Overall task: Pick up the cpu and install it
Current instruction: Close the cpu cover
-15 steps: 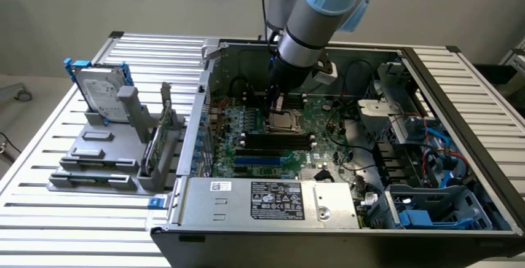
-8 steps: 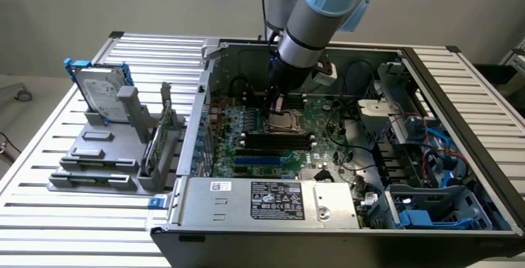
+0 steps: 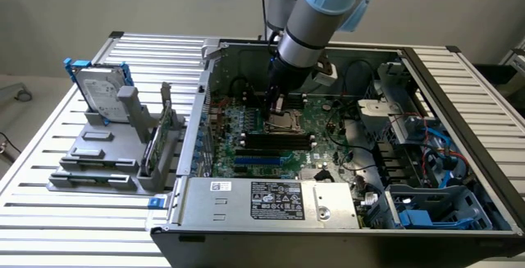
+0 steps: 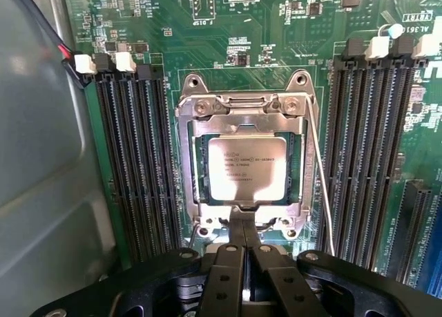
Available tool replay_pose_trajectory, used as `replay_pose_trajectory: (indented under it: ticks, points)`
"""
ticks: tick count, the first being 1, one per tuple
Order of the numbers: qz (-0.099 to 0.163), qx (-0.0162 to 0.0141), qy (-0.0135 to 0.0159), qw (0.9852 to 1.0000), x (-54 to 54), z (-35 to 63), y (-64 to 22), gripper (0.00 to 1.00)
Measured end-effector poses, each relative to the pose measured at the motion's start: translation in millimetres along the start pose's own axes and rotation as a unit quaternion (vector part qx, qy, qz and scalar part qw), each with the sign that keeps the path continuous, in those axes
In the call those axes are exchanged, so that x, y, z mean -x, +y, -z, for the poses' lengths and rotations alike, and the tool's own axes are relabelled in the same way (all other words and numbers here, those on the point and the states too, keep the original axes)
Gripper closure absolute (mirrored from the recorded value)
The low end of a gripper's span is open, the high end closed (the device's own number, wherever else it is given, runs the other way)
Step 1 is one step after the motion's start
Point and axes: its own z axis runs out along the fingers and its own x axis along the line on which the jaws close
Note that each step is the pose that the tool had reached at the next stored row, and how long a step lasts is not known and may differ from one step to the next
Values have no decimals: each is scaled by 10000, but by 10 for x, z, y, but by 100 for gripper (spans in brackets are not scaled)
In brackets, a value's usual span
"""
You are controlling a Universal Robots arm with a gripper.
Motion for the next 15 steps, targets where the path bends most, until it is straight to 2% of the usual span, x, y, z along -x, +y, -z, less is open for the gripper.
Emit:
replay_pose_trajectory:
  ticks: [2,7,15]
  points:
    - [-1,6,-4,10000,0,0,-1,89]
    - [2,42,-2,10000,1,-11,3,89]
    - [3,52,-1,10000,2,-26,7,89]
